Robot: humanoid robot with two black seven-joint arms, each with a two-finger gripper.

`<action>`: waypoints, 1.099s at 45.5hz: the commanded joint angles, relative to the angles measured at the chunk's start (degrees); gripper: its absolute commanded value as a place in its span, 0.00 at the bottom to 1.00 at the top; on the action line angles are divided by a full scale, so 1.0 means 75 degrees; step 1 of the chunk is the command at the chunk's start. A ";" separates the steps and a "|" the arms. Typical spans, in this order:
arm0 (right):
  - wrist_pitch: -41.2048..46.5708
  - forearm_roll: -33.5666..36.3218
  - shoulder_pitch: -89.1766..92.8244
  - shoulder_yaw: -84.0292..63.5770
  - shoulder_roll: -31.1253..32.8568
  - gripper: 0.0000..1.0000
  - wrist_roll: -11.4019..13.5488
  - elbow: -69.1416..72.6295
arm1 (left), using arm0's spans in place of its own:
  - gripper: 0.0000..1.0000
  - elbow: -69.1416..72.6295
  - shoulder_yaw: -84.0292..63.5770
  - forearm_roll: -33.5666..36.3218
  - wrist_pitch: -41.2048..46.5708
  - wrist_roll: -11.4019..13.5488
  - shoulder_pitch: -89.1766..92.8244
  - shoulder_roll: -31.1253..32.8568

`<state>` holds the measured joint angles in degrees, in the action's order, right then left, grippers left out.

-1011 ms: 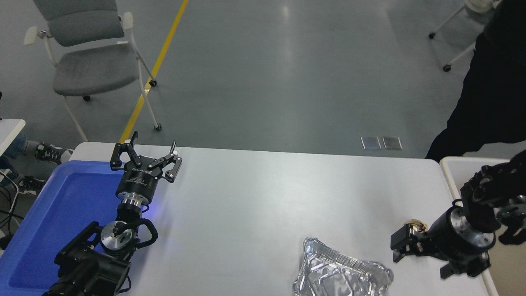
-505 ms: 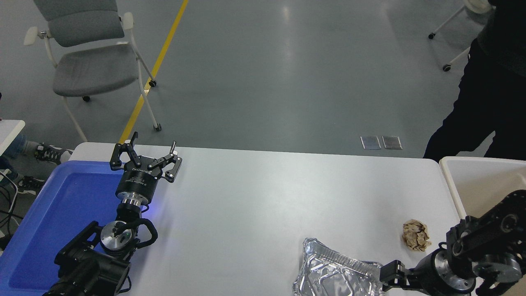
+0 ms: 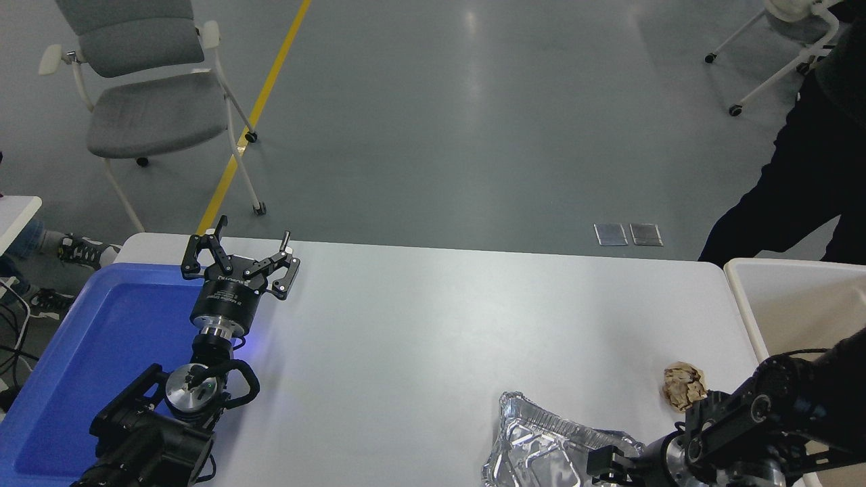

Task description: Pick up foil plate and place in dustbin

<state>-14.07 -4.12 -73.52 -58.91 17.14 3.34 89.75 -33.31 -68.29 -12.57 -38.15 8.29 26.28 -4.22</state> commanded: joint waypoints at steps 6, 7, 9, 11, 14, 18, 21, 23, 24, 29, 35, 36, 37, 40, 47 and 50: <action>-0.0292 -0.0048 0.0334 -0.0032 -0.0106 0.69 -0.0188 -0.0271 | 0.99 0.0000 0.0000 0.0000 0.0000 0.0008 0.0000 0.0000; -0.0303 -0.0083 0.0334 -0.0044 -0.0106 0.64 -0.0211 -0.0271 | 0.99 0.0000 0.0000 0.0000 0.0000 -0.0003 0.0000 0.0000; -0.0327 -0.0118 0.0334 -0.0055 -0.0106 0.52 -0.0235 -0.0271 | 0.99 0.0000 0.0000 0.0000 0.0000 0.0008 0.0000 0.0000; -0.0350 -0.0142 0.0334 -0.0067 -0.0106 0.37 -0.0258 -0.0271 | 0.99 0.0000 0.0000 0.0000 0.0000 0.0008 0.0000 0.0000; -0.0350 -0.0165 0.0334 -0.0114 -0.0083 0.27 -0.0258 -0.0248 | 0.99 0.0000 0.0000 0.0000 0.0000 -0.0003 0.0000 0.0000; -0.0397 -0.0200 0.0334 -0.0243 -0.0106 0.00 -0.0270 -0.0236 | 0.99 0.0000 0.0000 0.0000 0.0000 0.0008 0.0000 0.0000; -0.0421 -0.0212 0.0334 -0.0266 -0.0083 0.00 -0.0270 -0.0236 | 0.99 0.0000 0.0000 0.0000 0.0000 -0.0003 0.0000 0.0000; -0.0433 -0.0212 0.0323 -0.0278 -0.0071 0.00 -0.0270 -0.0225 | 0.99 0.0000 0.0000 0.0000 0.0000 0.0008 0.0000 0.0000; -0.0444 -0.0212 0.0323 -0.0278 -0.0071 0.00 -0.0270 -0.0225 | 0.99 0.0000 0.0000 0.0000 0.0000 0.0008 0.0000 0.0000; -0.0479 -0.0224 0.0287 -0.0290 -0.0059 0.00 -0.0270 -0.0201 | 0.99 0.0000 0.0000 0.0000 0.0000 0.0008 0.0000 0.0000; -0.0538 -0.0224 0.0276 -0.0290 -0.0059 0.00 -0.0270 -0.0154 | 0.99 0.0000 0.0000 0.0000 0.0000 0.0008 0.0000 0.0000; -0.0550 -0.0224 0.0276 -0.0290 -0.0059 0.00 -0.0270 -0.0154 | 0.99 0.0000 0.0000 0.0000 0.0000 0.0008 0.0000 0.0000; -0.0561 -0.0224 0.0276 -0.0290 -0.0047 0.00 -0.0282 -0.0154 | 0.99 0.0000 0.0000 0.0000 0.0000 0.0008 0.0000 0.0000; -0.0585 -0.0247 0.0217 -0.0301 -0.0001 0.00 -0.0282 -0.0143 | 0.99 0.0000 0.0000 0.0000 0.0000 -0.0003 0.0000 0.0000; -0.0538 -0.0247 -0.0414 -0.0301 0.0386 0.00 -0.0340 0.0349 | 0.99 0.0000 0.0000 0.0000 0.0000 -0.0003 0.0000 0.0000; -0.0468 -0.0259 -0.0941 -0.0395 0.0666 0.00 -0.0340 0.0770 | 0.99 0.0000 0.0000 0.0000 0.0000 -0.0003 0.0000 0.0000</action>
<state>-18.12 -5.88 -73.46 -61.08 18.21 1.07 89.96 -33.31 -68.29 -12.57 -38.15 8.31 26.28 -4.22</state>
